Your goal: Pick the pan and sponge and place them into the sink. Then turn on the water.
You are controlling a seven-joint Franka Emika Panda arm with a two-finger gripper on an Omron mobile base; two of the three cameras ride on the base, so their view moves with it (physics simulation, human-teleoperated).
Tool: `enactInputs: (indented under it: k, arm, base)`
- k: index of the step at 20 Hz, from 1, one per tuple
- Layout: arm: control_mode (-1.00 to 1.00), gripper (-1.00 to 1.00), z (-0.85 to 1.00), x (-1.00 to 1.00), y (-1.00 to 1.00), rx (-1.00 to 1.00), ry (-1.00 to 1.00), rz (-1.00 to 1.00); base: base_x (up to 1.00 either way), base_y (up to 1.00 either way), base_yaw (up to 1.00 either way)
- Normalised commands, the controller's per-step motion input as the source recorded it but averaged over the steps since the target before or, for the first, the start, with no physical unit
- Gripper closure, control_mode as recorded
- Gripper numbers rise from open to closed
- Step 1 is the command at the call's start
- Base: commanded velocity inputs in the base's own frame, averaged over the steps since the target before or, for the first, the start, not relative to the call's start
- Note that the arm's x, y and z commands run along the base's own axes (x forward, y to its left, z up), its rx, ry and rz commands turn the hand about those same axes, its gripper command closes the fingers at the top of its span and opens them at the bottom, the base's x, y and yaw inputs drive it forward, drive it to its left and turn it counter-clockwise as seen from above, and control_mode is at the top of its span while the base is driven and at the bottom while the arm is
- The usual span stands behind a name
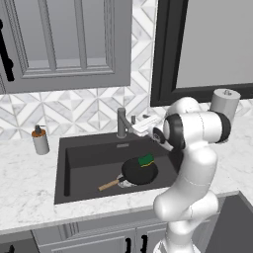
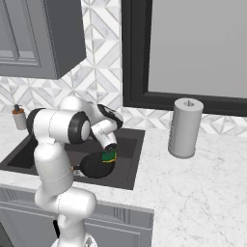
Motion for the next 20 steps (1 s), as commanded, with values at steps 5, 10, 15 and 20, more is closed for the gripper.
enactInputs:
  k: [5,10,15,20]
  arm:
    - [-1.0,-1.0,-0.24,0.26,0.0,-0.01,0.0,-0.01]
    - [-1.0,-1.0,-0.18,0.24,0.0,0.0,0.0,-0.01]
    - [-1.0,-1.0,-0.05,0.29,0.0,0.0,0.0,-0.01]
    - [-1.0,-1.0,0.0,0.35,0.0,0.0,0.0,-0.01]
  base:
    - [0.0,0.0,0.0]
    - [0.0,0.0,0.0]
    - [0.0,0.0,0.0]
    - [0.0,0.0,0.0]
